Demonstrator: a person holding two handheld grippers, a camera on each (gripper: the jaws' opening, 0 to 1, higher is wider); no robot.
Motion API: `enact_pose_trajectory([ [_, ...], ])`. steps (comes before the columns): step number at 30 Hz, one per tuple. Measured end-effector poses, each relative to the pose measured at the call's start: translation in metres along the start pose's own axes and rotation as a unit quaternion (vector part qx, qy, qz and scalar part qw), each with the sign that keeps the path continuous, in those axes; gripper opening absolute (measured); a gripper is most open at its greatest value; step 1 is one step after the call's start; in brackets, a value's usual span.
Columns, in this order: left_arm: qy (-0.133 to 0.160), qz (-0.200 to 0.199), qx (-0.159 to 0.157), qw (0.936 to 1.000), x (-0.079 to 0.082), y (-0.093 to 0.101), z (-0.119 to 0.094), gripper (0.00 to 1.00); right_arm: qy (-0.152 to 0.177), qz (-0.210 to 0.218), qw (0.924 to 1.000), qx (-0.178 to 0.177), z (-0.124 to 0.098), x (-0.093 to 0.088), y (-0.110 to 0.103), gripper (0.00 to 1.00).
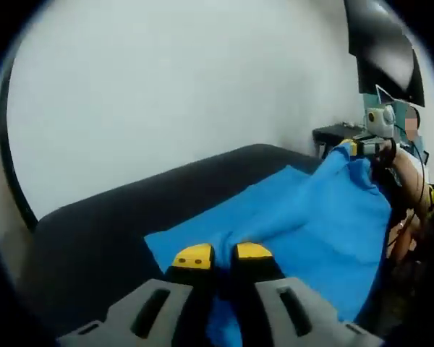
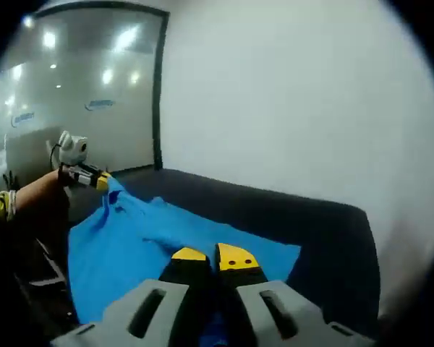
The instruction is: Spread out the cloth and fold it
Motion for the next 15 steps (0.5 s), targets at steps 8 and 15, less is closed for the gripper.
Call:
enact_pose_trajectory([
  [8,-0.038,-0.135,-0.025,0.9898,-0.055,-0.039,0.061,0.06,-0.057,-0.008,0.9983,0.006,0.071,-0.045,0.019,0.01],
  [15,0.079,-0.204,-0.038,0.9750,-0.029,-0.057,0.050,0.06,-0.007,0.014,0.9990,0.042,0.095,-0.018,0.027,0.00],
])
Point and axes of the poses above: the point that each gripper's makers call its tool centre point, and the gripper's own axes: z roughly forward along the fingers, y roughly to its right, x roughly out of its top, the point moved 3 cm from there along -z, roughly backward along the fingers, and after that the axes turned 8 degrees about -x, right-handed, at the moved point
